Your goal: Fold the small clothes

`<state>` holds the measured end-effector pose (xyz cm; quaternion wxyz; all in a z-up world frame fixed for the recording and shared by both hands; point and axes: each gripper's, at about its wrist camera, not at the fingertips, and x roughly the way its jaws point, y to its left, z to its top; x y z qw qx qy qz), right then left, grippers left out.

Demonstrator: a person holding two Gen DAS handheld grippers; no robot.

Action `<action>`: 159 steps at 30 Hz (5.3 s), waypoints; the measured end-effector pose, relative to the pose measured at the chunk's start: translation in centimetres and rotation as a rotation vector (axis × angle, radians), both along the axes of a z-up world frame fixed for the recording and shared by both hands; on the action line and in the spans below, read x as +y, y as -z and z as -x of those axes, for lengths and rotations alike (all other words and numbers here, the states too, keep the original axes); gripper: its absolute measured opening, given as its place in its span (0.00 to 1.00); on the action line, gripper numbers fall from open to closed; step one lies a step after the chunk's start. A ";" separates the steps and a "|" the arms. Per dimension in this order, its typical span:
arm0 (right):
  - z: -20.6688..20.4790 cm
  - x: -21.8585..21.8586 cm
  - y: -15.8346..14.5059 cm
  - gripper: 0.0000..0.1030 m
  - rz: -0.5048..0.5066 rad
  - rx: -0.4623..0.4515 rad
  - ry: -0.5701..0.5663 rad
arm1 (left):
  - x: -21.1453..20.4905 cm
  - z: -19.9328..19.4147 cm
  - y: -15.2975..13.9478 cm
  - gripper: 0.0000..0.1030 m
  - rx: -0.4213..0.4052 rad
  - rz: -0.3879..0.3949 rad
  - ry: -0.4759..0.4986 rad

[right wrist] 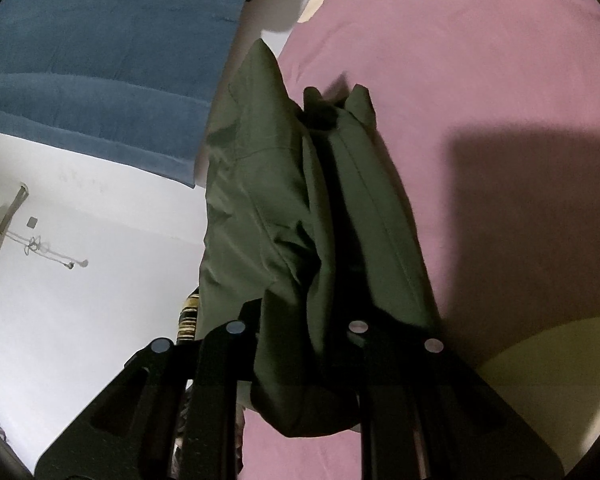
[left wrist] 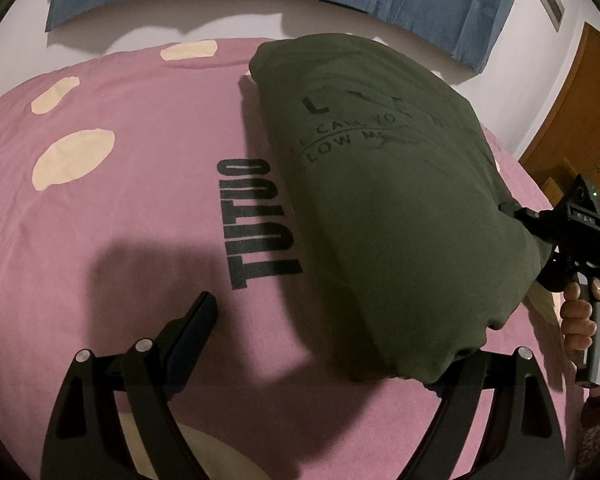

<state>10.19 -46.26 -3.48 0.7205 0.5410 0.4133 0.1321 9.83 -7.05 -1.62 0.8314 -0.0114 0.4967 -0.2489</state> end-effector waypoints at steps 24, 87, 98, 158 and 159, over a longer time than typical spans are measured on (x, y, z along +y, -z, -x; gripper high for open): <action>5.9 -3.8 -3.5 0.89 0.065 -0.017 0.154 | 4.3 2.2 -2.0 0.85 0.158 0.336 0.081; 0.8 -0.9 -3.7 0.83 0.140 -0.062 -0.090 | 0.8 -2.7 -2.7 0.78 0.223 0.381 0.127; -8.4 -4.3 -1.6 0.85 0.113 -0.048 -0.127 | -1.0 -11.4 -1.5 0.82 0.204 0.380 0.178; -18.6 -3.4 2.1 0.52 0.073 -0.031 -0.194 | -2.9 -19.4 2.1 0.68 0.249 0.341 0.103; -18.2 -3.4 1.8 0.63 0.060 -0.047 -0.185 | -2.5 -19.5 2.0 0.70 0.261 0.362 0.101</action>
